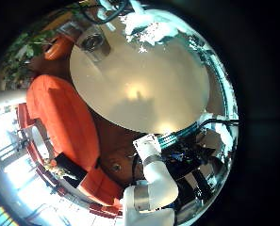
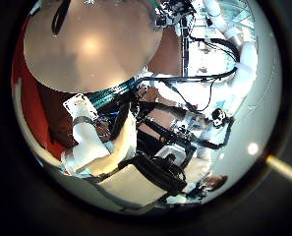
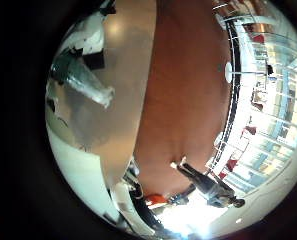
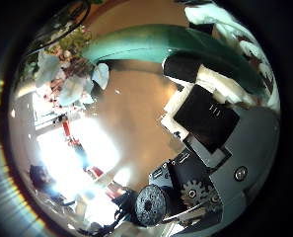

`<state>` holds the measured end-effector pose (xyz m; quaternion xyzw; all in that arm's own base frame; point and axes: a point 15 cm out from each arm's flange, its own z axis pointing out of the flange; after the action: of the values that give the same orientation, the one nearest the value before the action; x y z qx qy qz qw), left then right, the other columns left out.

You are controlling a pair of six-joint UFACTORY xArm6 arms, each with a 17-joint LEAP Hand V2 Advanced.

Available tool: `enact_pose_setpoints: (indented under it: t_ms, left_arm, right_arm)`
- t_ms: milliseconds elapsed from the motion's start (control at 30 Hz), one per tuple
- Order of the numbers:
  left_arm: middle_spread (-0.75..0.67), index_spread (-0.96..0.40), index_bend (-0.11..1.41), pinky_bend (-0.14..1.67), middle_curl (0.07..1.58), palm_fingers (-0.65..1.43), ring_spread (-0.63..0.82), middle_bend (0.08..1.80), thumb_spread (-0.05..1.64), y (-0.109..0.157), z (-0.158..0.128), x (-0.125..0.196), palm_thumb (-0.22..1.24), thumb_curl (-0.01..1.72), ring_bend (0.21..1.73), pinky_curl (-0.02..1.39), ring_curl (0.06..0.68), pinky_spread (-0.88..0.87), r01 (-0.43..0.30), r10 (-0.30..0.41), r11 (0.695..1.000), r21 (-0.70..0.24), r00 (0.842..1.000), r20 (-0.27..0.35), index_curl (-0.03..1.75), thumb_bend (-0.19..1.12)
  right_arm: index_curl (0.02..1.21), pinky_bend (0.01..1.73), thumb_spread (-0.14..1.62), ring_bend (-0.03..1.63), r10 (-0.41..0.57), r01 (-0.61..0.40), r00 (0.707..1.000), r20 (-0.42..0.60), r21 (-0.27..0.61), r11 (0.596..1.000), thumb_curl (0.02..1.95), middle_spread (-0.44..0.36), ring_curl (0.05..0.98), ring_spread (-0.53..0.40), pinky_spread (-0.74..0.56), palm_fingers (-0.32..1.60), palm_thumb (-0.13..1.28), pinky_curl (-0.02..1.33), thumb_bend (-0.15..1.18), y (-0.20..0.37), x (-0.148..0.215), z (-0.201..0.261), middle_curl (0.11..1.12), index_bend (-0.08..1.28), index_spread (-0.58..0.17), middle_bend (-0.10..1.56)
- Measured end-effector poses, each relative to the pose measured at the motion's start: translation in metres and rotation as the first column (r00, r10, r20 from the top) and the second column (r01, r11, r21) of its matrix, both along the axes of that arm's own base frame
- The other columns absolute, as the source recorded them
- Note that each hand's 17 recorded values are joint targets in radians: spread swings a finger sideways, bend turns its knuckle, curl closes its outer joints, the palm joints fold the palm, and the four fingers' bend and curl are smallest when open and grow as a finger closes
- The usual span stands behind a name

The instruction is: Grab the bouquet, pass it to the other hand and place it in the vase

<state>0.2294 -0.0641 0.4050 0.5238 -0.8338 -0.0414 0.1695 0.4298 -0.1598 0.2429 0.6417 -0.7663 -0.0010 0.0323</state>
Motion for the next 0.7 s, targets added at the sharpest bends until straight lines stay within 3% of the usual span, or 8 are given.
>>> enact_pose_setpoints:
  t_ms: [100, 233, 467, 700]
  left_arm:
    - [0.43, 0.00, 0.19, 0.19, 0.29, 0.15, 0.54, 0.18, 1.11, 0.003, 0.003, -0.001, 0.35, 0.32, 0.44, 0.30, 0.196, 0.51, 0.000, 0.000, 1.000, -0.001, 1.000, 0.007, 0.40, -0.02]
    - [0.43, 0.00, 0.19, 0.19, 0.29, 0.15, 0.54, 0.18, 1.11, 0.009, 0.004, 0.000, 0.34, 0.32, 0.44, 0.29, 0.196, 0.51, -0.009, 0.009, 1.000, -0.005, 1.000, 0.013, 0.40, -0.02]
    - [0.43, 0.00, 0.19, 0.19, 0.29, 0.15, 0.54, 0.18, 1.11, 0.014, 0.008, -0.003, 0.34, 0.32, 0.44, 0.29, 0.195, 0.51, -0.010, 0.011, 1.000, -0.015, 1.000, 0.019, 0.40, -0.02]
    - [0.43, 0.00, 0.19, 0.19, 0.29, 0.15, 0.54, 0.18, 1.11, 0.018, 0.010, -0.008, 0.34, 0.32, 0.44, 0.29, 0.195, 0.51, -0.002, 0.002, 1.000, -0.025, 1.000, 0.029, 0.40, -0.02]
  right_arm:
    - [0.99, 1.41, 0.88, 1.42, -0.001, 0.002, 0.998, 0.063, -0.007, 1.000, 0.77, -0.205, 0.685, -0.208, -0.20, 1.13, 1.19, 0.63, 0.06, 0.003, -0.002, 0.024, 0.95, 1.07, -0.327, 1.23]
    - [0.99, 1.40, 0.88, 1.43, -0.005, -0.004, 0.985, 0.170, 0.048, 0.999, 0.81, -0.190, 0.693, -0.202, -0.19, 1.14, 1.20, 0.65, 0.06, 0.024, -0.003, 0.055, 0.94, 1.08, -0.308, 1.25]
    - [0.98, 1.37, 0.86, 1.44, 0.010, -0.085, 0.932, 0.362, 0.191, 0.978, 0.91, -0.167, 0.703, -0.195, -0.18, 1.13, 1.19, 0.69, 0.06, 0.072, -0.005, 0.122, 0.92, 1.11, -0.275, 1.29]
    - [0.96, 1.35, 0.84, 1.45, -0.027, -0.116, 0.911, 0.412, 0.317, 0.941, 1.00, -0.154, 0.704, -0.190, -0.18, 1.13, 1.18, 0.73, 0.06, 0.096, -0.030, 0.159, 0.90, 1.13, -0.253, 1.30]
